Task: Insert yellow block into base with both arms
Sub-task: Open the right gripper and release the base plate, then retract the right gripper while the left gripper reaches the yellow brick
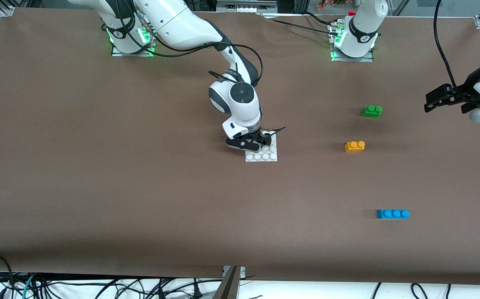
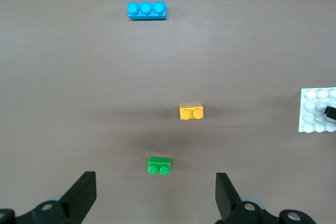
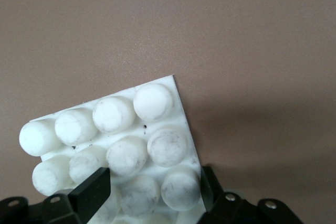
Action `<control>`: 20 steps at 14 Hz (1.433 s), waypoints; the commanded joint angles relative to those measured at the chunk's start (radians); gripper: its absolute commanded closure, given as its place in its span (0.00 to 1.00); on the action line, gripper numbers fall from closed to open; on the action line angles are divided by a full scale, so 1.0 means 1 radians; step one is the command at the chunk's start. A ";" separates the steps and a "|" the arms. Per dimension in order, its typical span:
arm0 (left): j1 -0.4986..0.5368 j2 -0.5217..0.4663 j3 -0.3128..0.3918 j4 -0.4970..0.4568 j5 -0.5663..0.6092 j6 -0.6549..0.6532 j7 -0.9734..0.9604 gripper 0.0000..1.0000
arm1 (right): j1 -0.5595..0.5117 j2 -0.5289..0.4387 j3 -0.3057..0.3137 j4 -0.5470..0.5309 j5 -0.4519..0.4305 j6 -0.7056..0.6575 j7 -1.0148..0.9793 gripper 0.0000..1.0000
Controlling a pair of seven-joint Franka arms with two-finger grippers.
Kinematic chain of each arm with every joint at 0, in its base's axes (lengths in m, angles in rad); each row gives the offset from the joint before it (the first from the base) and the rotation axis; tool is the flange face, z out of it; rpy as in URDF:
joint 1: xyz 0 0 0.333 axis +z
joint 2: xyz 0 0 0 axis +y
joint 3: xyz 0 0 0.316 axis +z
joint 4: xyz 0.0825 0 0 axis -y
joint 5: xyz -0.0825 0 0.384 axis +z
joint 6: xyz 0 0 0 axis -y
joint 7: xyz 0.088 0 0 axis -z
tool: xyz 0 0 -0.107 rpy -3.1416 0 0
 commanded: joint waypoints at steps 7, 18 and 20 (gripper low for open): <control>0.003 0.021 -0.010 0.002 -0.023 -0.019 0.029 0.00 | -0.156 -0.137 -0.001 0.116 0.011 -0.322 -0.194 0.01; -0.010 0.067 -0.047 -0.386 -0.017 0.380 -0.020 0.00 | -0.723 -0.746 0.156 -0.197 0.014 -0.779 -0.874 0.01; -0.013 0.086 -0.068 -0.475 -0.017 0.505 -0.072 0.00 | -0.759 -0.825 0.156 -0.197 0.015 -0.880 -0.899 0.01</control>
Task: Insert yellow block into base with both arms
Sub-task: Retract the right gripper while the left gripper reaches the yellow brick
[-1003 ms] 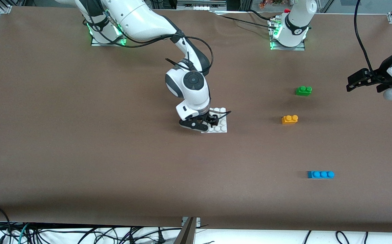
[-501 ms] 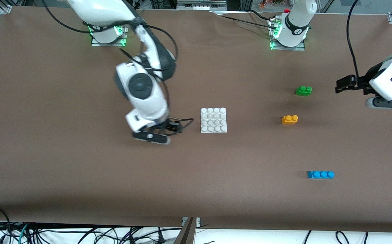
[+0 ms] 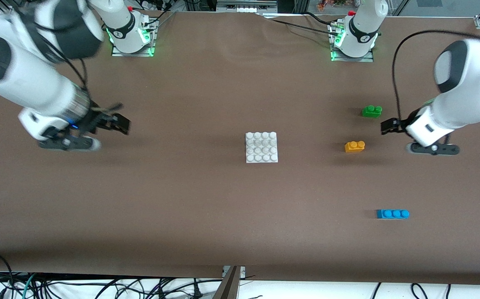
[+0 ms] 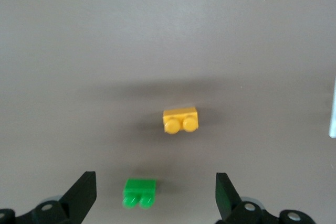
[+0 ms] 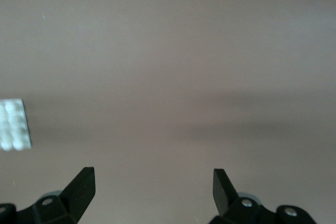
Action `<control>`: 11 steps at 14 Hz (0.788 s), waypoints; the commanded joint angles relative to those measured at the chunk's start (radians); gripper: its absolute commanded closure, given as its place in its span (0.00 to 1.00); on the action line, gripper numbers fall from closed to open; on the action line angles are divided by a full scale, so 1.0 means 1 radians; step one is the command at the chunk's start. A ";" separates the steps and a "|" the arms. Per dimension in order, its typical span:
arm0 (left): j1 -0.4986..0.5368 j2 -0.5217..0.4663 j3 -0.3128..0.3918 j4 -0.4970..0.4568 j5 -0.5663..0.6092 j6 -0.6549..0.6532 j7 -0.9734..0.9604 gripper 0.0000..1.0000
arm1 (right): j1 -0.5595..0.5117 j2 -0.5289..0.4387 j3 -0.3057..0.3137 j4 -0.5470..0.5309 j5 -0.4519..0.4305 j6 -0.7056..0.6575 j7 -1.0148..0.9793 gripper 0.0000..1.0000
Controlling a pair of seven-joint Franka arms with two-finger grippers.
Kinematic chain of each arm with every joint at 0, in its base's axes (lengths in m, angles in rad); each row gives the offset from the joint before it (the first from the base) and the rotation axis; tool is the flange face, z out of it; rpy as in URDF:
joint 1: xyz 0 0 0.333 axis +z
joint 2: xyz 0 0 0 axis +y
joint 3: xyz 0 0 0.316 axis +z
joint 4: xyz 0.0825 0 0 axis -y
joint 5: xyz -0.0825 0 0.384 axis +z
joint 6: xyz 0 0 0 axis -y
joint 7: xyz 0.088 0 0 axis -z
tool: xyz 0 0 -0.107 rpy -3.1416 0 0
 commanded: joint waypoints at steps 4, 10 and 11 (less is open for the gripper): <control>-0.005 0.044 -0.046 -0.217 0.055 0.304 -0.091 0.00 | -0.126 -0.199 0.027 -0.069 0.010 -0.168 -0.170 0.01; -0.015 0.119 -0.048 -0.286 0.228 0.467 -0.247 0.00 | -0.140 -0.187 0.004 -0.060 -0.005 -0.176 -0.195 0.01; -0.015 0.129 -0.052 -0.286 0.235 0.470 -0.281 0.00 | -0.140 -0.184 0.004 -0.056 -0.014 -0.178 -0.195 0.01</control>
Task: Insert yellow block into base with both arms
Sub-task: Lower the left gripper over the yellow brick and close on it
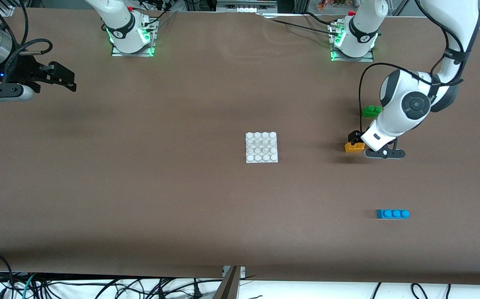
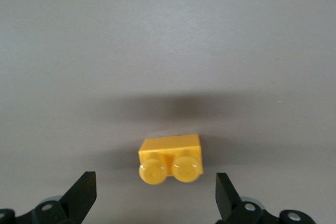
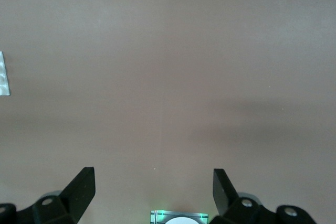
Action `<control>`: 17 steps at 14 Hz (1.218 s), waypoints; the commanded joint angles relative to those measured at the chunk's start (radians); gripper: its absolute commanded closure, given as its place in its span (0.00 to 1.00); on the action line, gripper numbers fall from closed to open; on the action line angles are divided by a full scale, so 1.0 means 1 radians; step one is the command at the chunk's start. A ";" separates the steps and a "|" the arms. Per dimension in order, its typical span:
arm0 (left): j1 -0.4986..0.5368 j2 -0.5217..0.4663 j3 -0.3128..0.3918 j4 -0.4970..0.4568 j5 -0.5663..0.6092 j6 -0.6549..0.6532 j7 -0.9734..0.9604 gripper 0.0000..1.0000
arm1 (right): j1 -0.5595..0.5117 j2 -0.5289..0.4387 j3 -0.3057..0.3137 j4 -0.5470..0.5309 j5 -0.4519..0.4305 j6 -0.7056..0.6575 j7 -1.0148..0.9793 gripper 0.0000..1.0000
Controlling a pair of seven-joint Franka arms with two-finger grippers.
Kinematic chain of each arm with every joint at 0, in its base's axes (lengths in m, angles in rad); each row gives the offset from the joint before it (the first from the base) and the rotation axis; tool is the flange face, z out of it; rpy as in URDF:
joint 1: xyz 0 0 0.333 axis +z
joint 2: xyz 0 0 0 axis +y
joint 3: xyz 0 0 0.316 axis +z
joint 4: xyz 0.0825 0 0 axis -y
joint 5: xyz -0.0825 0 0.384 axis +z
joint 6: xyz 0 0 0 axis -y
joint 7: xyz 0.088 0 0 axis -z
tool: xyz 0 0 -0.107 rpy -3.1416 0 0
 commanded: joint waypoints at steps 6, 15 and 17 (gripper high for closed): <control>-0.004 0.080 -0.005 -0.013 0.055 0.110 -0.081 0.00 | -0.015 -0.002 0.000 -0.005 -0.023 -0.023 -0.004 0.01; -0.004 0.068 -0.006 -0.062 0.055 0.130 -0.081 0.00 | -0.017 0.037 0.000 0.032 -0.065 -0.024 0.001 0.01; -0.004 0.068 -0.006 -0.062 0.055 0.142 -0.081 0.00 | -0.020 0.049 -0.007 0.032 -0.063 -0.024 0.005 0.01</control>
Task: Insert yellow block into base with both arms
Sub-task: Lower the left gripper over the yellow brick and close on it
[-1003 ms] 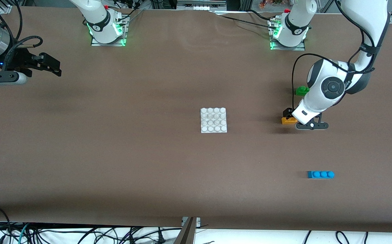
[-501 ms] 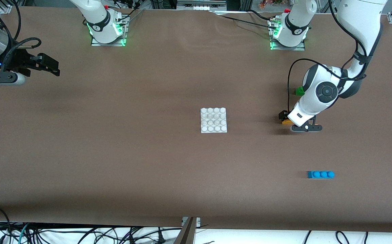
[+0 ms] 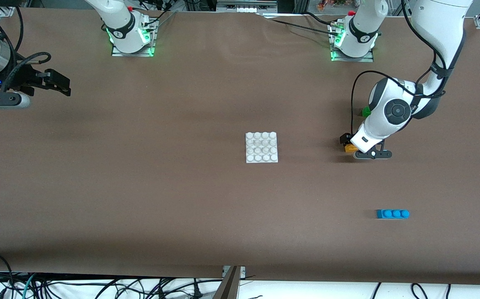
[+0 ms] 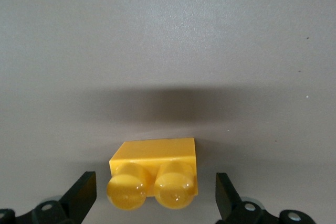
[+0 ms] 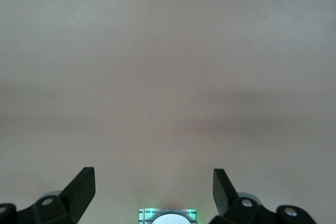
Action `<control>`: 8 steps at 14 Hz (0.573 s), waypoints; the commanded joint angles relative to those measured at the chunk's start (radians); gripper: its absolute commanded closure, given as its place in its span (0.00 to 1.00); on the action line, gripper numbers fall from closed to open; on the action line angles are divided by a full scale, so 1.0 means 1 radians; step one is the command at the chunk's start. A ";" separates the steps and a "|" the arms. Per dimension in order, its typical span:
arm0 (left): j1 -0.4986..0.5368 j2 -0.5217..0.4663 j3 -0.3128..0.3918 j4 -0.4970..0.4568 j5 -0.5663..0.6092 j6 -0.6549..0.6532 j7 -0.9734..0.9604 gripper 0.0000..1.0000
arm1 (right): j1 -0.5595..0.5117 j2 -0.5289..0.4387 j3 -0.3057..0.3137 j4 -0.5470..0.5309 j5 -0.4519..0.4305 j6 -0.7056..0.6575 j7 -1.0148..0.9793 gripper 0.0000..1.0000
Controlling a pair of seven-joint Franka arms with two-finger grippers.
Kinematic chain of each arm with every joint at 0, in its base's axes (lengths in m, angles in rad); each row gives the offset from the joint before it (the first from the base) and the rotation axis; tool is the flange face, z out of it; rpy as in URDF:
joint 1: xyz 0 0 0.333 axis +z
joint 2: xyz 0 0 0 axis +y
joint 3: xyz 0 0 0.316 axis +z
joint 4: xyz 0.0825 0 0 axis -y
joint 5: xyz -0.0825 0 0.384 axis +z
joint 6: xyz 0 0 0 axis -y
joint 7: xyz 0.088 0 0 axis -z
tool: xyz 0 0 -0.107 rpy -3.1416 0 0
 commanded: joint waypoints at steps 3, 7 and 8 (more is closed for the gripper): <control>0.000 -0.025 -0.001 -0.018 0.032 0.019 -0.022 0.01 | -0.014 0.021 -0.016 0.027 -0.007 -0.011 0.010 0.01; 0.003 -0.037 -0.002 -0.019 0.032 0.018 -0.012 0.46 | -0.029 0.028 -0.017 0.025 0.012 0.001 0.012 0.01; 0.004 -0.038 -0.001 -0.019 0.032 0.018 -0.012 0.54 | -0.029 0.027 -0.017 0.025 0.012 -0.001 0.012 0.01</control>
